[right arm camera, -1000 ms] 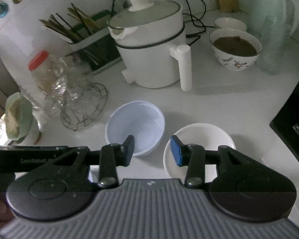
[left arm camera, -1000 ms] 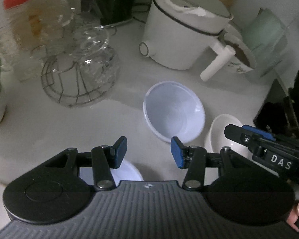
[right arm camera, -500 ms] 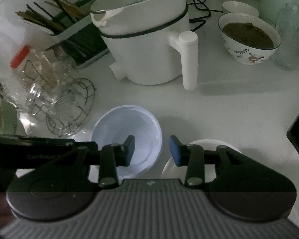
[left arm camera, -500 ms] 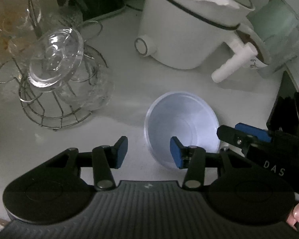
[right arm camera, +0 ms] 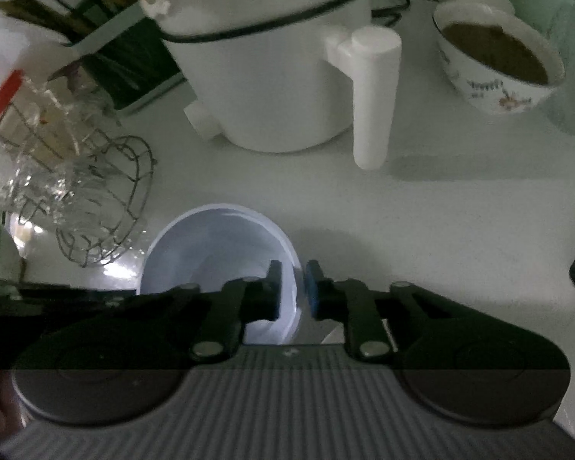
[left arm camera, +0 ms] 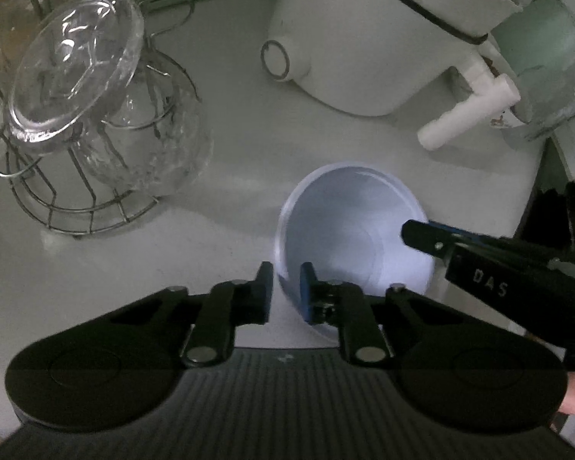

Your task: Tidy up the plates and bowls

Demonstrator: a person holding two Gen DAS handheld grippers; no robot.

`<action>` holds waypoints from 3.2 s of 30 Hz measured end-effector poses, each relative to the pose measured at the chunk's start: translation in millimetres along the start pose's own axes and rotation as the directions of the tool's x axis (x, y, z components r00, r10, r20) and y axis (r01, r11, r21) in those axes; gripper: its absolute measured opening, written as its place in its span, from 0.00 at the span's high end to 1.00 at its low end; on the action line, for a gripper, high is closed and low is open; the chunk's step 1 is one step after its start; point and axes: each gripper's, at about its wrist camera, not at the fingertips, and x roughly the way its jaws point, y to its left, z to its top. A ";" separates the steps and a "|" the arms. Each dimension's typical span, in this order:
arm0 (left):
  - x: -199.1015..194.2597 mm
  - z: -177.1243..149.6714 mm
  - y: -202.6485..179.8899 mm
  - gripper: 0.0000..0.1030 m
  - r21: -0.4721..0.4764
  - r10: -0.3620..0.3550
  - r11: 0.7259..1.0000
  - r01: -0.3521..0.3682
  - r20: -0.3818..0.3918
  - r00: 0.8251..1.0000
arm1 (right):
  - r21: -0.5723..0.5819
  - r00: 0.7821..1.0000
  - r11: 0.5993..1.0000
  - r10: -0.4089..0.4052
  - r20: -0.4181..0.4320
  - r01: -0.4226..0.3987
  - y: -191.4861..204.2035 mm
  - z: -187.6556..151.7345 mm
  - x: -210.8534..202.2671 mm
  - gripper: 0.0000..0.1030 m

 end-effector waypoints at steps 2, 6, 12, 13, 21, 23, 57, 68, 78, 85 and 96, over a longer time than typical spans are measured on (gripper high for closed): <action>-2.0 -0.2 0.3 0.85 -0.004 0.010 1.000 -0.010 0.003 1.000 | 0.015 1.000 1.000 0.009 -0.003 -0.009 0.4 -0.4 -0.1 0.89; -9.7 -3.9 -0.6 0.85 0.002 0.031 1.000 -0.031 0.008 0.999 | -0.015 1.000 1.000 0.012 0.000 -0.012 7.1 -4.0 -3.9 0.89; -31.2 -4.0 6.7 0.85 -0.016 0.000 1.000 0.000 0.035 0.999 | -0.027 0.999 0.999 0.040 0.003 -0.040 12.1 -9.5 -18.5 0.89; -33.8 -3.9 5.7 0.85 -0.014 -0.005 1.000 0.005 0.038 0.999 | -0.027 0.999 0.999 0.044 0.005 -0.044 11.7 -10.9 -22.8 0.89; -65.5 -12.8 7.7 0.85 -0.016 -0.051 0.999 0.052 0.077 0.996 | -0.016 0.999 0.999 0.047 0.014 -0.047 15.4 -17.6 -46.9 0.89; -75.7 -17.6 10.9 0.85 -0.024 -0.058 0.998 0.061 0.082 0.995 | -0.016 0.999 0.999 0.044 0.020 -0.043 18.9 -19.8 -55.5 0.89; -154.3 -129.5 86.0 0.84 -0.270 0.096 0.962 -0.038 0.204 0.974 | -0.233 0.980 0.954 0.171 -0.098 -0.190 124.6 -65.8 -71.8 0.88; -132.2 -138.2 88.7 0.84 -0.310 0.088 0.950 -0.035 0.159 0.983 | -0.244 0.976 0.955 0.129 -0.176 -0.170 124.0 -75.1 -54.9 0.88; -125.0 -146.1 81.6 0.65 -0.301 0.158 0.948 -0.108 0.145 0.977 | -0.234 0.972 0.955 0.138 -0.189 -0.181 112.0 -77.3 -51.0 0.86; -145.1 -147.5 80.5 0.52 -0.292 0.178 0.950 -0.113 0.208 0.962 | -0.236 0.979 0.953 0.162 -0.126 -0.188 109.8 -73.0 -68.8 0.68; -184.1 -143.8 73.5 0.52 -0.260 0.155 0.963 -0.075 0.304 0.940 | -0.227 0.982 0.957 0.190 0.019 -0.181 107.9 -66.4 -103.0 0.68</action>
